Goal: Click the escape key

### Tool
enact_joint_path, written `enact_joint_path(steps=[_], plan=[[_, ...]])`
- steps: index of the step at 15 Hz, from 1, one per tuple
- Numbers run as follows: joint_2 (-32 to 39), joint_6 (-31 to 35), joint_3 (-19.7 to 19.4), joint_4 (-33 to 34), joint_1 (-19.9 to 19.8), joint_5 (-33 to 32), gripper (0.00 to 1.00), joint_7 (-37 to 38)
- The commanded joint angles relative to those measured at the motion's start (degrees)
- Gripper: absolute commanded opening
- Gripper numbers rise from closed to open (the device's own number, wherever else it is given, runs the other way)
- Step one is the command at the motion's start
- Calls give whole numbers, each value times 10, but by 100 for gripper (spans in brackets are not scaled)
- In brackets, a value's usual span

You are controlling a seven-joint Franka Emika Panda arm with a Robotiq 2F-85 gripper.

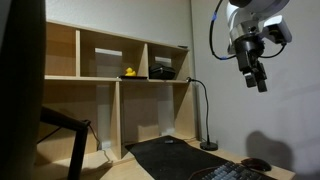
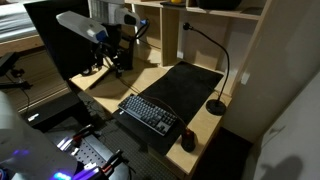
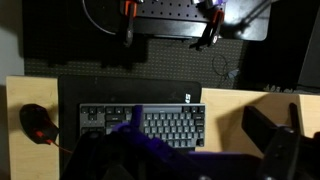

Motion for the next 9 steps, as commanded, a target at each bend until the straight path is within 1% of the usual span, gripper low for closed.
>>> enact_joint_path(steps=[1,5,7,8,9], plan=[[-1,9,10,-2,-17,6,100,66],[-8,67,12,-11,-24,43,100,133],[-10,102,7,-15,-18,73,100,139],[1,70,11,0,-18,55,100,128],[1,81,11,0,-18,64,100,131]])
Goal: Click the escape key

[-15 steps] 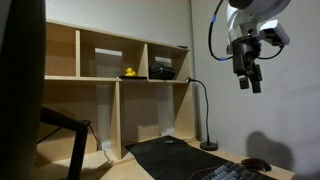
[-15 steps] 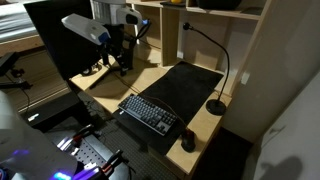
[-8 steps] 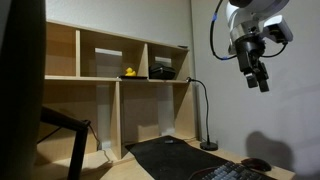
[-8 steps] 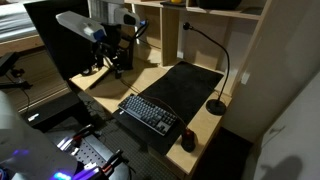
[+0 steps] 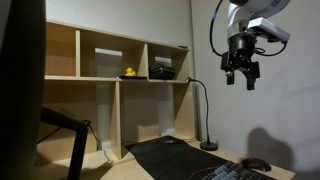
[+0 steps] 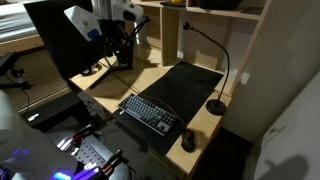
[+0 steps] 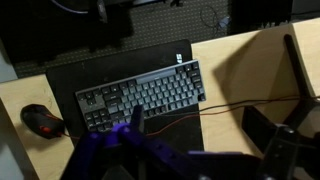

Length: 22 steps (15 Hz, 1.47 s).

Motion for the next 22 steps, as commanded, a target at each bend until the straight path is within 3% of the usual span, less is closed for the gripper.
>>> enact_joint_path(steps=[1,3,4,11,17,18,22], plan=[[2,1,8,1,-10,8,100,-3],[2,3,7,1,-10,9,100,-2],[66,32,8,6,-5,20,100,13],[220,205,32,-28,26,115,100,12],[234,195,43,-25,21,105,100,13],[268,207,49,-14,20,92,100,36],[346,293,69,-14,47,168,100,11]])
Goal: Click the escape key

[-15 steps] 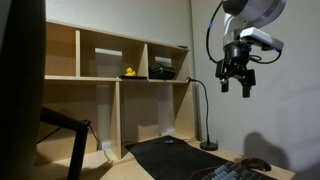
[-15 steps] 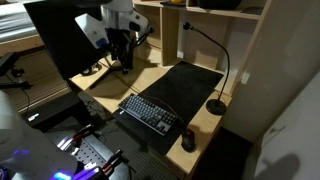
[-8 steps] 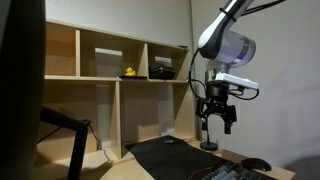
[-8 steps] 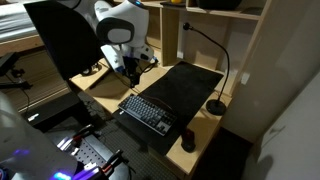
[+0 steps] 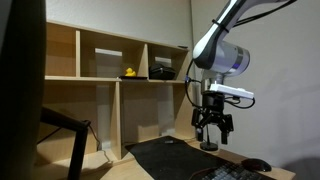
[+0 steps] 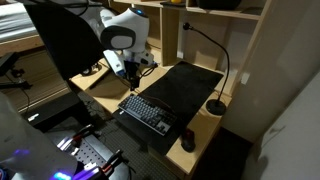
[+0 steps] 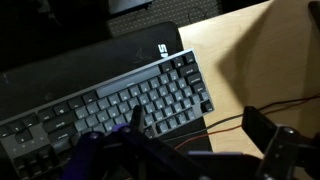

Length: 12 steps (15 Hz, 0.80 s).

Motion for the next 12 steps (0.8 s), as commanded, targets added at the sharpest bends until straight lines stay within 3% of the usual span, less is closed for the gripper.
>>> enact_joint_path(steps=[1,4,5,12], plan=[[86,76,23,15,19,79,100,-30],[118,114,49,16,26,172,100,-70],[96,99,47,4,20,134,100,-45],[161,149,69,28,30,192,100,-64]])
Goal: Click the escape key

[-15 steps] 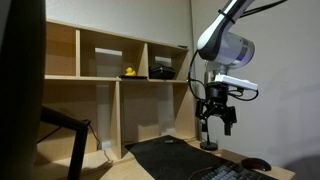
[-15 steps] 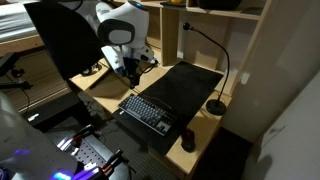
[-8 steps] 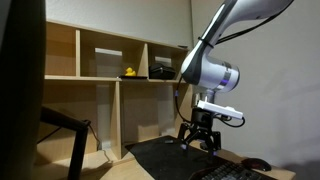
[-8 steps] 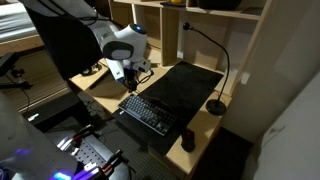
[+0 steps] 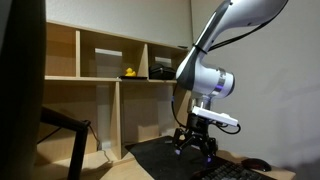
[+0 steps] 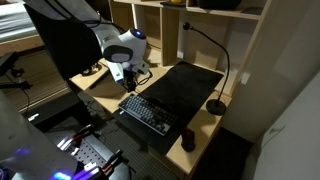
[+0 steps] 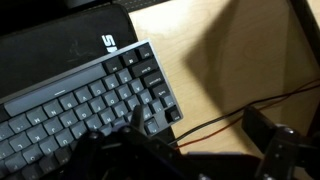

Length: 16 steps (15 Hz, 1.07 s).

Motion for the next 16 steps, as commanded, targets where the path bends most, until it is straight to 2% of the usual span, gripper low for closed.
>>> enact_joint_path(steps=[1,5,6,11,16], plan=[[53,51,27,17,3,44,100,-20],[94,102,58,29,1,90,100,-32],[67,82,52,13,-2,63,100,-13],[73,86,52,13,0,52,100,0],[76,119,69,19,-5,124,100,-46]])
